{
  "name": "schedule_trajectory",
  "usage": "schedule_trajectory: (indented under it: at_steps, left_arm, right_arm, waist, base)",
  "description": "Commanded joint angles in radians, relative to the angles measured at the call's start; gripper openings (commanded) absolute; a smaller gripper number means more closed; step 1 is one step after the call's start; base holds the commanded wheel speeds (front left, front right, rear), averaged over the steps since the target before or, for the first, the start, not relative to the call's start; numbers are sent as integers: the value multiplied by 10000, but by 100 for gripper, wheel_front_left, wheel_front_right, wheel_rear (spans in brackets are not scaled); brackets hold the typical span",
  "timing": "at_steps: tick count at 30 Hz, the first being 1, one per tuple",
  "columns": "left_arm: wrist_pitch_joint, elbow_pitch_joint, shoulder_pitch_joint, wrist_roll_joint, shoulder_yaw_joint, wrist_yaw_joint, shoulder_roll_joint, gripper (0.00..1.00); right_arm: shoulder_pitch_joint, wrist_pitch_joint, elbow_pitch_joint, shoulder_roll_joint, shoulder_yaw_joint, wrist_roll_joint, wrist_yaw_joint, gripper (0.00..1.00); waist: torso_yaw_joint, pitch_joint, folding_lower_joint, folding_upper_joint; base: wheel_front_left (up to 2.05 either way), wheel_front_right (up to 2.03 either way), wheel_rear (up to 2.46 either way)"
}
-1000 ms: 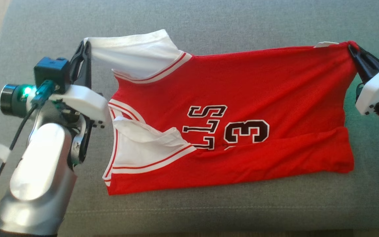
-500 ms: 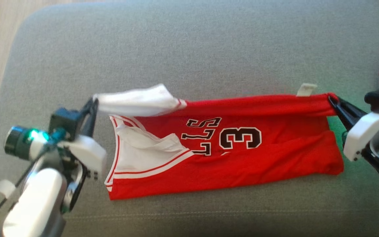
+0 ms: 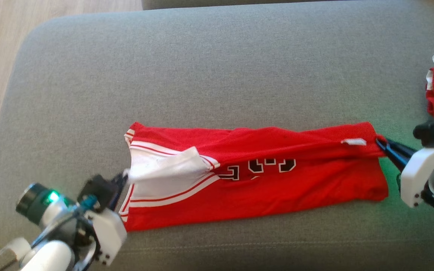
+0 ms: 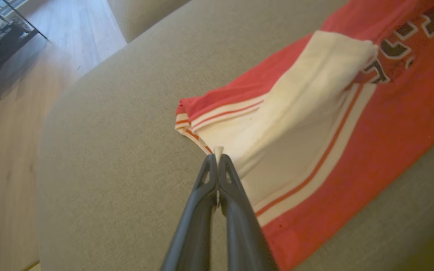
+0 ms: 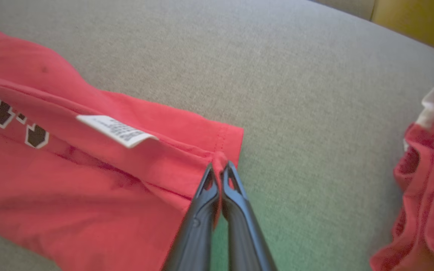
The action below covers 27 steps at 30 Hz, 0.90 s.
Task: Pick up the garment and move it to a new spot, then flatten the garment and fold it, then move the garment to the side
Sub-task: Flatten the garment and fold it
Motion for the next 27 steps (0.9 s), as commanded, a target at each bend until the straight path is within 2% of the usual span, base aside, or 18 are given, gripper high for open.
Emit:
schedule_trajectory:
  at_steps: [1, 6, 10, 11, 12, 16, 17, 18, 19, 20, 27]
  left_arm:
    - [60, -376, -311, 133, 395, -25, 474, 0]
    - [318, -480, -90, 234, 116, -147, 645, 0]
    - [488, -460, 9, 407, -108, -217, 790, 0]
    - [509, -447, 25, 443, -151, -208, 794, 0]
    - [541, -428, 45, 450, -190, -197, 776, 0]
    - [723, -393, 112, 376, -281, -213, 736, 0]
    - [766, -387, 136, 342, -300, -217, 728, 8]
    - [794, -383, 157, 311, -304, -204, 718, 33]
    - [762, -404, 164, 312, -296, -167, 713, 80]
    - [694, -421, 171, 315, -259, -93, 700, 100]
    - [265, -413, 87, 231, 185, 430, 678, 100]
  right_arm:
    - [202, 77, -256, -537, 62, 113, -4, 0]
    - [371, 556, -657, -913, 197, 181, -4, 0]
    - [552, 1067, -1070, -917, 162, 473, -4, 0]
    - [585, 1160, -1168, -930, 154, 505, -4, 30]
    - [628, 1269, -1228, -927, 106, 581, -4, 100]
    - [763, 1569, -1519, -1000, 48, 735, -4, 100]
    - [802, 1677, -1586, -1051, -5, 780, -4, 100]
    - [834, 1790, -1638, -1114, -61, 787, -4, 100]
    - [857, 1890, -1686, -1182, -121, 763, -4, 100]
    - [873, 1961, -1724, -1243, -211, 733, -4, 100]
    - [875, 1867, -1850, -1222, -1550, 550, -4, 100]
  waist:
    - [3, -14, 1, 0]
    - [4, -81, 1, 0]
    - [-51, -108, 1, 0]
    - [-64, -113, 1, 0]
    - [-75, -121, 1, 0]
    - [-89, -166, 1, 0]
    - [-93, -179, 1, 0]
    - [-96, -192, 1, 0]
    - [-96, -204, 1, 0]
    - [-95, -215, 1, 0]
    - [-85, -337, 1, 0]
  base:
    - [0, 0, 0]
    - [0, 0, 0]
    - [0, 0, 0]
    - [0, 0, 0]
    - [0, 0, 0]
    - [0, 0, 0]
    - [0, 0, 0]
    - [0, 0, 0]
    - [0, 0, 0]
    - [0, 0, 0]
    - [0, 0, 0]
